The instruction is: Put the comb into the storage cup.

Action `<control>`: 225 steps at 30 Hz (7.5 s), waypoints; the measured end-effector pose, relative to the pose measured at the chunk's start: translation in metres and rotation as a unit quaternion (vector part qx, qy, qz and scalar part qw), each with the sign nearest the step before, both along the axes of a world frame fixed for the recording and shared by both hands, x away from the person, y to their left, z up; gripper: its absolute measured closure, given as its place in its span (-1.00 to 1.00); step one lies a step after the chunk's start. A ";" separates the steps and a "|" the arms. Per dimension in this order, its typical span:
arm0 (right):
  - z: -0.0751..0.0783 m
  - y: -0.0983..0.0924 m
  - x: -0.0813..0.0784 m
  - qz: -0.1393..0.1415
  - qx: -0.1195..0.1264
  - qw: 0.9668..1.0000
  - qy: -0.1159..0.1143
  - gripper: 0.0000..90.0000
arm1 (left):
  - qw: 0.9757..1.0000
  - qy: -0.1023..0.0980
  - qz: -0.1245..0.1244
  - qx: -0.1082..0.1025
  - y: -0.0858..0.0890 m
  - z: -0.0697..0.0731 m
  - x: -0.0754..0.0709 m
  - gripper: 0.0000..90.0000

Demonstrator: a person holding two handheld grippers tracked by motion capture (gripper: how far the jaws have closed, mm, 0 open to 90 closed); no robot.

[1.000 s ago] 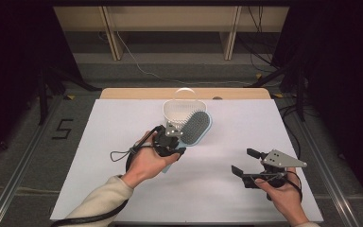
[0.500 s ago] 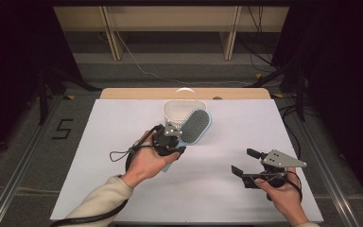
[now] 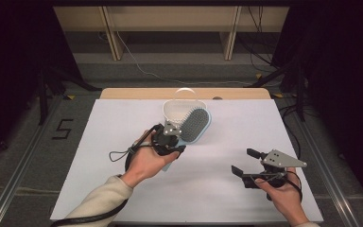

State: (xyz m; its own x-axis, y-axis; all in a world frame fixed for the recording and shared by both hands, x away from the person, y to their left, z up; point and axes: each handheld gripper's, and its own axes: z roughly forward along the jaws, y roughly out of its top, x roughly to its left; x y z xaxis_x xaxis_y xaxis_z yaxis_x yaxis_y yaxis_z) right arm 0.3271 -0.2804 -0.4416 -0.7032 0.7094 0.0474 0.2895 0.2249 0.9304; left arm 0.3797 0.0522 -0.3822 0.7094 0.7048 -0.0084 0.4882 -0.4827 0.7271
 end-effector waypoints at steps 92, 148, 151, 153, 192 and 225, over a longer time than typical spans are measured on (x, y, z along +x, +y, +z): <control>-0.001 0.000 0.001 0.000 0.000 1.000 0.001 -0.71 | 0.997 -0.041 0.038 -0.060 0.011 0.009 0.005 0.55; -0.002 -0.001 0.003 -0.002 0.002 1.000 0.005 -0.71 | 0.983 -0.102 0.073 -0.136 0.021 0.009 0.026 0.55; -0.002 -0.001 0.003 -0.002 0.002 1.000 0.006 -0.71 | 0.982 -0.103 0.075 -0.139 0.022 0.010 0.028 0.55; -0.002 -0.001 0.003 -0.003 0.002 1.000 0.005 -0.71 | 0.982 -0.105 0.075 -0.141 0.023 0.011 0.028 0.55; -0.002 -0.001 0.003 -0.003 0.000 1.000 0.002 -0.71 | 0.979 -0.127 0.076 -0.142 0.028 0.015 0.048 0.55; -0.002 -0.002 0.003 -0.005 0.004 1.000 0.001 -0.71 | 0.978 -0.136 0.071 -0.144 0.022 0.020 0.057 0.55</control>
